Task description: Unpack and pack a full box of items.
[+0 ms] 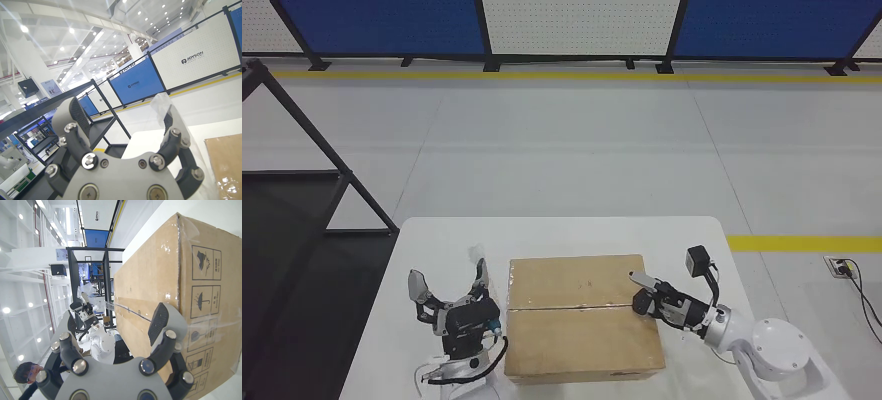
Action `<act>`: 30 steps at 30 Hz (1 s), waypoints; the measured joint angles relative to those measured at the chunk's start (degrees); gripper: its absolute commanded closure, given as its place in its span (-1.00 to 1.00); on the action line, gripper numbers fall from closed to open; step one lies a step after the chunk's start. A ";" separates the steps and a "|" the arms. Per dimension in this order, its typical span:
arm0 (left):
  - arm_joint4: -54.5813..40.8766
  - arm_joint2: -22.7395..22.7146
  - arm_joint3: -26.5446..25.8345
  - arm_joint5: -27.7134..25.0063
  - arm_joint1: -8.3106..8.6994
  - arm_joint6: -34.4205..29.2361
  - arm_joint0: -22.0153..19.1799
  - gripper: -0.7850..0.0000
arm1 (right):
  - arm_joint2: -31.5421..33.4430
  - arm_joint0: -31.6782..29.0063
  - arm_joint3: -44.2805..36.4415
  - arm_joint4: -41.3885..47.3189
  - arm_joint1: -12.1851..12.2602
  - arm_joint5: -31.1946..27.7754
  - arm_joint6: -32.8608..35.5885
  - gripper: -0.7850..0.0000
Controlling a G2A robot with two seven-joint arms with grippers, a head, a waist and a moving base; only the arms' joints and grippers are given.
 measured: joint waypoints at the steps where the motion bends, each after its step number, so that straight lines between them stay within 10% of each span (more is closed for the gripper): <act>1: -0.34 -0.41 -0.41 0.00 0.03 0.23 0.34 -1.00 | -0.03 0.02 -0.03 0.00 -0.01 0.03 -0.03 -1.00; 30: 0.42 -1.85 -5.28 -0.52 0.13 6.61 4.76 -1.00 | -1.01 1.29 -0.60 -0.74 -0.12 1.18 0.23 -1.00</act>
